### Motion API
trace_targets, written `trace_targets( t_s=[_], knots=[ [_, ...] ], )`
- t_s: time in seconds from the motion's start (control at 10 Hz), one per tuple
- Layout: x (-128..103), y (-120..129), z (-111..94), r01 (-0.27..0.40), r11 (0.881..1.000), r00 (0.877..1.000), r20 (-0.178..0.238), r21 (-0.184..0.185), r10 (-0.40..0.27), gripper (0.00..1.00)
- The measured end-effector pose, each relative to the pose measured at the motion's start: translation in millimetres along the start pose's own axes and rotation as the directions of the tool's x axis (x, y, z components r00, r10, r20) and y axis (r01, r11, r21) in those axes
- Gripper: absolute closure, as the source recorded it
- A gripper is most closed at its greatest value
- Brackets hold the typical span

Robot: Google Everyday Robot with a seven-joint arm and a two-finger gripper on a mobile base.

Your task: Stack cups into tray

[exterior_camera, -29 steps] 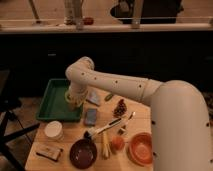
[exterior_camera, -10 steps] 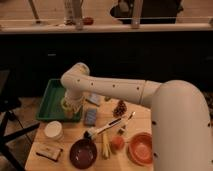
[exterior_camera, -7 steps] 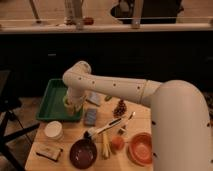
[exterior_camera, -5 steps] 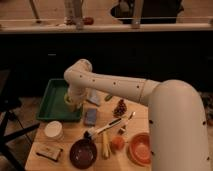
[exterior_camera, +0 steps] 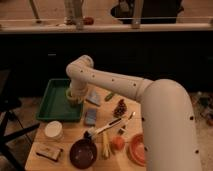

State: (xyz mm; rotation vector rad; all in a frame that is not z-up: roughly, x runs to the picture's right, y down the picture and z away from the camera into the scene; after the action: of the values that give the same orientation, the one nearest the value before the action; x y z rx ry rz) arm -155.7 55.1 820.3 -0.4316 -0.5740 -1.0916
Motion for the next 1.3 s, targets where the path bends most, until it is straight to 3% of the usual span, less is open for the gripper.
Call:
trace_targets(
  t_s=[1.3],
  knots=[
    [33,-56,15,0.115,0.993,0.993,0.039,-0.017,-0.114,1.0]
  ],
)
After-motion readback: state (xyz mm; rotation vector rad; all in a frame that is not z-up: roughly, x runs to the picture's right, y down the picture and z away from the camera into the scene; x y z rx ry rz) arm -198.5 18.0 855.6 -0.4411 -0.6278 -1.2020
